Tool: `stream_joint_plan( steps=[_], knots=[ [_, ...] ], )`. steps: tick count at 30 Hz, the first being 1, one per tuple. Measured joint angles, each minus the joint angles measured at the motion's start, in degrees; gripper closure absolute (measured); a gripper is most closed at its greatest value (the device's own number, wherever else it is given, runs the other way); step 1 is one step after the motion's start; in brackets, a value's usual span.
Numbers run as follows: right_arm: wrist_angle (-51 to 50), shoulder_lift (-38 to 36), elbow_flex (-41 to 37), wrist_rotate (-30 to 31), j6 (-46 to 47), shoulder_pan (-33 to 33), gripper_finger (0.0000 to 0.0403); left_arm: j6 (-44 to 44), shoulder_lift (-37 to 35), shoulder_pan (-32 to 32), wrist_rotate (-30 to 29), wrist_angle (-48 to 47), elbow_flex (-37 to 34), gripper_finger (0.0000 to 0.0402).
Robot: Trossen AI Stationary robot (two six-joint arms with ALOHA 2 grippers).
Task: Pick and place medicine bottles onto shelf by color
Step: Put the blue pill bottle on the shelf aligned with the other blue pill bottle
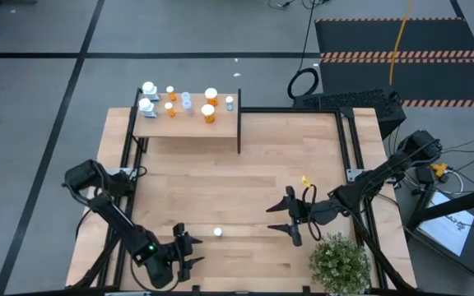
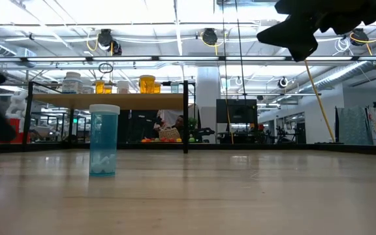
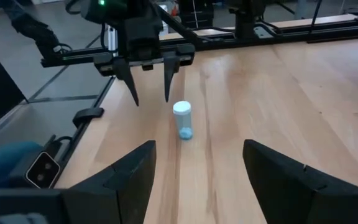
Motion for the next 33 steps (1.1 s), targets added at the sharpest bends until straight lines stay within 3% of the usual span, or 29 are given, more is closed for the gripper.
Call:
stream_joint_plan(
  steps=[12, 28, 33],
  knots=[
    [-0.1, 0.0, 0.0, 0.2, -1.2, -0.4, 0.0167, 2.3, 7.0, 1.1, 0.7, 5.1, 0.0, 0.0169],
    [-0.1, 0.0, 0.0, 0.1, -4.2, -2.2, 0.0167, 9.4, 7.0, 6.9, 7.9, 5.3, 0.2, 0.0174],
    [-0.1, 0.0, 0.0, 0.0, -5.4, -2.9, 0.0167, 7.9, 7.1, 8.3, 8.2, 2.1, 0.3, 0.0174]
  ],
)
